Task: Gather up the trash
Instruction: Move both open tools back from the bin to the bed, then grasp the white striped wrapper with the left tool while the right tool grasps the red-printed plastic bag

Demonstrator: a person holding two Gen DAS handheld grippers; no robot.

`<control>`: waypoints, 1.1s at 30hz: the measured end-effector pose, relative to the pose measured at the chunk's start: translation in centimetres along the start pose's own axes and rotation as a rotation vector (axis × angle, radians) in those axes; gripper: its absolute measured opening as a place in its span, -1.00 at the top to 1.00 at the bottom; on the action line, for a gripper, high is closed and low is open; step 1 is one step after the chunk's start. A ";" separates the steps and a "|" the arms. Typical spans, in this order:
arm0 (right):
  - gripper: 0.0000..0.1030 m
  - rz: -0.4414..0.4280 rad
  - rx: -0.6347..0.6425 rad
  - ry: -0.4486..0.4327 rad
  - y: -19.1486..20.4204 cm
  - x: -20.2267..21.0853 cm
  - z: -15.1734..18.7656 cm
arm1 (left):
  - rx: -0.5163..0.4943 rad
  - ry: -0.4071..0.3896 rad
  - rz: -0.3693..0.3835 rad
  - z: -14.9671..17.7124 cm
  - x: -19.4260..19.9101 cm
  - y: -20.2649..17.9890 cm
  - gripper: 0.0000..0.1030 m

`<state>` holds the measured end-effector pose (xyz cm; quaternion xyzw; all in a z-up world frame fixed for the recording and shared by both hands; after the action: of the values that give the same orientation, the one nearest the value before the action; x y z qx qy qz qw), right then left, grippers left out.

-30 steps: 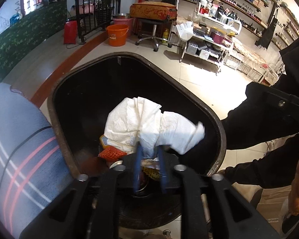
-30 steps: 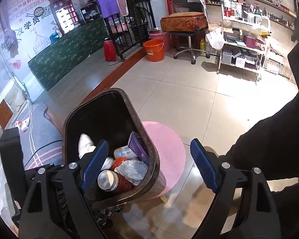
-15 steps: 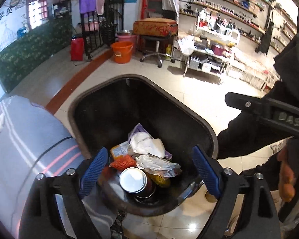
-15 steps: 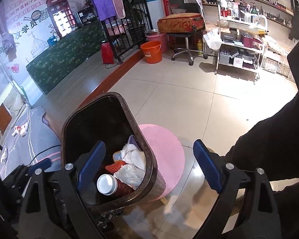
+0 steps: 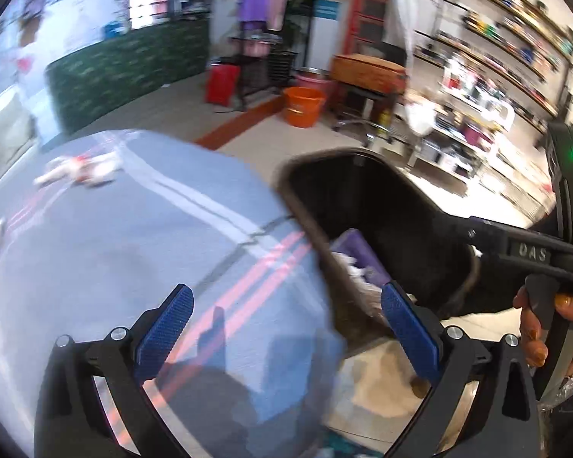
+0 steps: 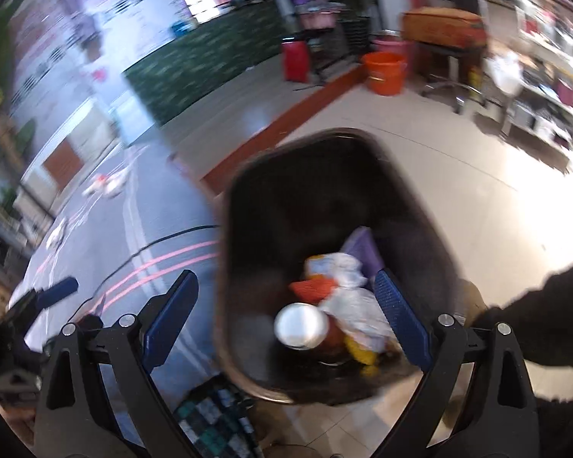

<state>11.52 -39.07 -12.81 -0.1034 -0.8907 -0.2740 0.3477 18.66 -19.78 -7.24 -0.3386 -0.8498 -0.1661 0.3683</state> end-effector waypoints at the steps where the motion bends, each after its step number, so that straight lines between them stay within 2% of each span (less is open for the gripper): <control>1: -0.79 -0.018 0.021 0.007 1.2 -0.5 -0.1 | 0.019 -0.006 -0.015 0.0 0.5 1.2 -0.89; 8: -0.79 -0.154 0.139 0.070 8.6 -3.7 -0.4 | 0.144 -0.035 -0.142 0.3 2.9 8.9 -0.89; 12: -0.79 -0.194 0.205 0.127 11.9 -5.6 -0.8 | 0.201 -0.033 -0.205 1.4 3.6 13.3 -0.89; 18: -0.79 -0.227 0.303 0.162 17.0 -7.6 -1.7 | 0.203 -0.028 -0.356 2.3 3.1 21.7 -0.89; 20: -0.79 -0.244 0.316 0.169 18.4 -7.9 -1.9 | 0.207 0.010 -0.400 2.2 1.8 24.9 -0.89; 25: -0.79 -0.254 0.383 0.205 20.9 -9.6 -1.9 | 0.226 0.064 -0.439 1.3 -1.3 31.0 -0.89; 29: -0.79 -0.241 0.423 0.242 22.1 -11.7 -2.7 | 0.216 0.085 -0.475 0.2 -3.1 33.6 -0.79; 33: -0.79 -0.232 0.444 0.257 22.7 -12.8 -2.9 | 0.229 0.108 -0.473 -0.5 -4.9 35.6 -0.67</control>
<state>31.14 -21.81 -10.28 0.1134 -0.8833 -0.1208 0.4385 46.17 3.19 -9.32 -0.0774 -0.8976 -0.1683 0.4000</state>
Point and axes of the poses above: each gripper's, at about its wrist camera, not at the fingertips, and x roughly against the way its jaws point, y to its left, z to its underside, the point moved 3 cm from there along -x, roughly the way its jaws point, and after that the axes turned 8 degrees about -z, right-handed, at the moved point
